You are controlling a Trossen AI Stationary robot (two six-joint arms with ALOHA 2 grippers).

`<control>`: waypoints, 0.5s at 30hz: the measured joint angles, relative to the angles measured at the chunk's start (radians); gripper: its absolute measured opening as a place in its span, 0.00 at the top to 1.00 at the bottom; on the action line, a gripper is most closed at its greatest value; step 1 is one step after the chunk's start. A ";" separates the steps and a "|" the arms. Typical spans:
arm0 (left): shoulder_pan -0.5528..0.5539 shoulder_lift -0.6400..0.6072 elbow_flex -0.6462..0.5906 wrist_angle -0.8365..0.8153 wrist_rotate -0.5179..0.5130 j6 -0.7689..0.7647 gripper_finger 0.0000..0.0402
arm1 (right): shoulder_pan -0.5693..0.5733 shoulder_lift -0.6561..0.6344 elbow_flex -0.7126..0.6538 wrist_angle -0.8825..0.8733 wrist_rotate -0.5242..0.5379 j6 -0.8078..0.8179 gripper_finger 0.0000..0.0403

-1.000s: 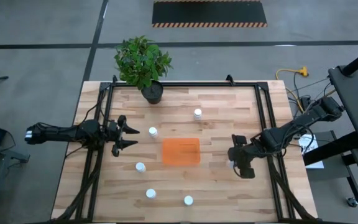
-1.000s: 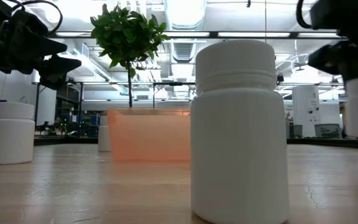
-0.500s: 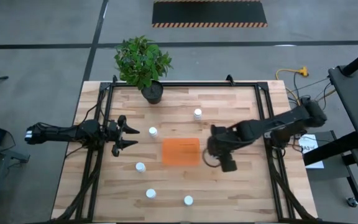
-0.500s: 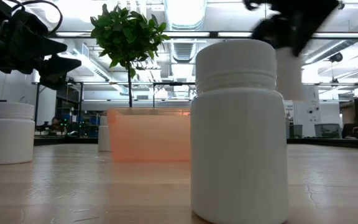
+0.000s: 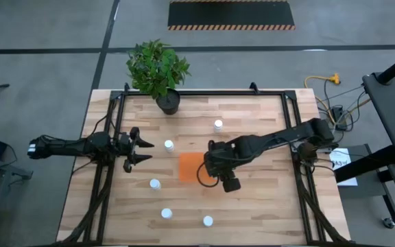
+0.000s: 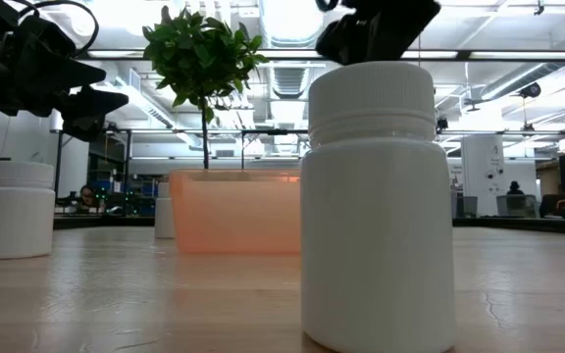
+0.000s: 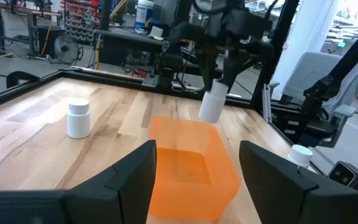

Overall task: Pick and place pill bottles into a basket
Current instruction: Put the white pill bottle into the orange bin

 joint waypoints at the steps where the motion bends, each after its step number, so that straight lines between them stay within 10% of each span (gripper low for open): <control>1: 0.000 0.000 0.000 0.000 0.000 0.000 0.47 | 0.000 0.015 0.006 0.004 0.000 -0.002 0.65; 15: 0.000 0.000 0.000 0.000 0.000 0.000 0.47 | -0.010 0.136 0.008 0.044 0.029 -0.033 0.65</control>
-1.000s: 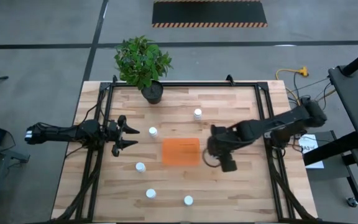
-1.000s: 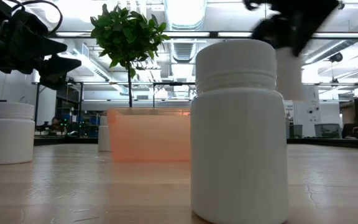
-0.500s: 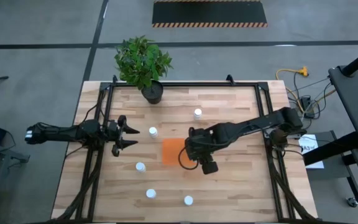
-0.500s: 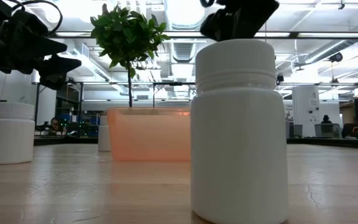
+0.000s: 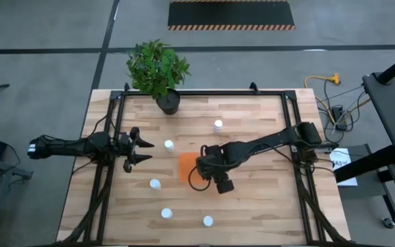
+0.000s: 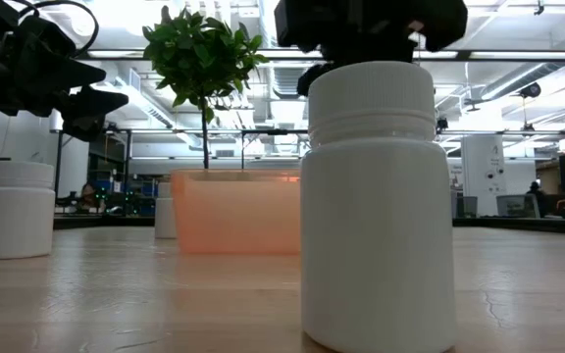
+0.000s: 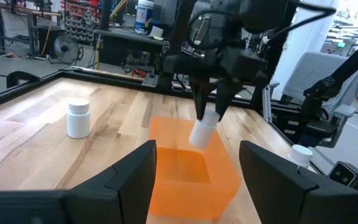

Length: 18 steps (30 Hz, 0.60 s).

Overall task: Pick and place pill bottles into a basket
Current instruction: Put the white pill bottle into the orange bin

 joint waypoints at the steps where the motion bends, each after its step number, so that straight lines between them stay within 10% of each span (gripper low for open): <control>1: 0.000 0.000 0.000 0.000 0.000 0.000 0.47 | 0.000 0.009 0.000 0.000 0.000 0.000 0.65; 18: 0.000 0.000 0.000 0.000 0.000 0.000 0.47 | -0.003 0.037 -0.004 0.006 -0.002 -0.027 0.49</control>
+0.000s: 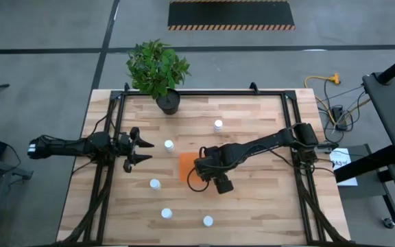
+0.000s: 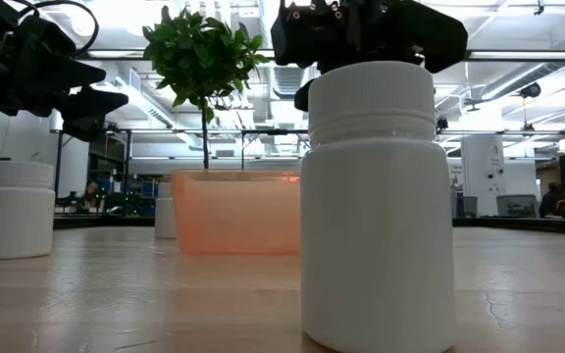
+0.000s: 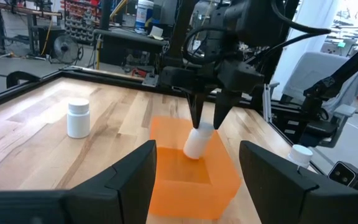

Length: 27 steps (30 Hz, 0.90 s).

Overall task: Pick and place pill bottles into a basket
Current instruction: Put the white pill bottle into the orange bin

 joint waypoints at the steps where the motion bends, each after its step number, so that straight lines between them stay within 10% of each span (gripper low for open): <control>1: 0.000 0.000 0.000 0.000 0.000 0.000 0.47 | 0.000 0.000 0.000 0.000 0.000 0.000 0.47; 27: 0.000 0.000 0.000 0.000 0.000 0.000 0.47 | -0.137 -0.238 -0.001 0.023 -0.001 0.121 0.43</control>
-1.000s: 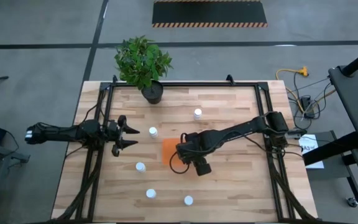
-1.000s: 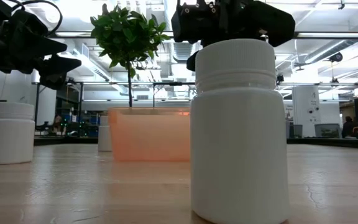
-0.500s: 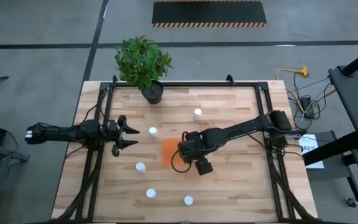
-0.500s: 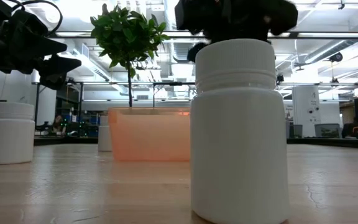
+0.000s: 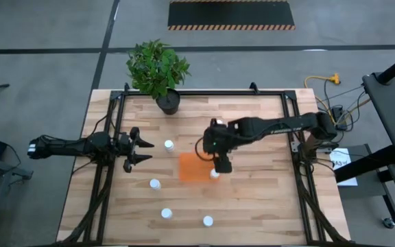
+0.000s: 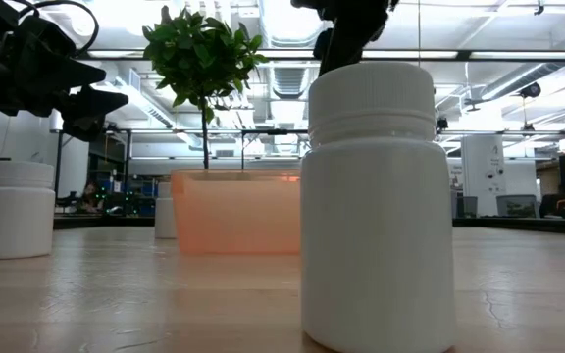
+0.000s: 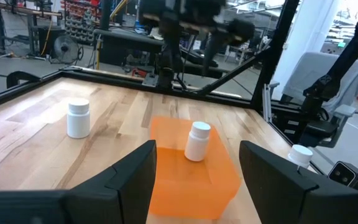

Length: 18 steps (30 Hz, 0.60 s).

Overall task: Pick and place pill bottles into a basket
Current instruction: Put the white pill bottle into the orange bin

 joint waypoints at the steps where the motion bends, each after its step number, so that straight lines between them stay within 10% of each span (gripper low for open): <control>1: 0.000 0.000 0.000 0.000 0.000 0.000 0.47 | -0.011 -0.008 0.000 0.000 0.000 0.007 0.43; 18: 0.000 0.000 0.000 0.000 0.000 0.000 0.47 | -0.136 -0.070 -0.086 0.045 -0.024 0.067 0.43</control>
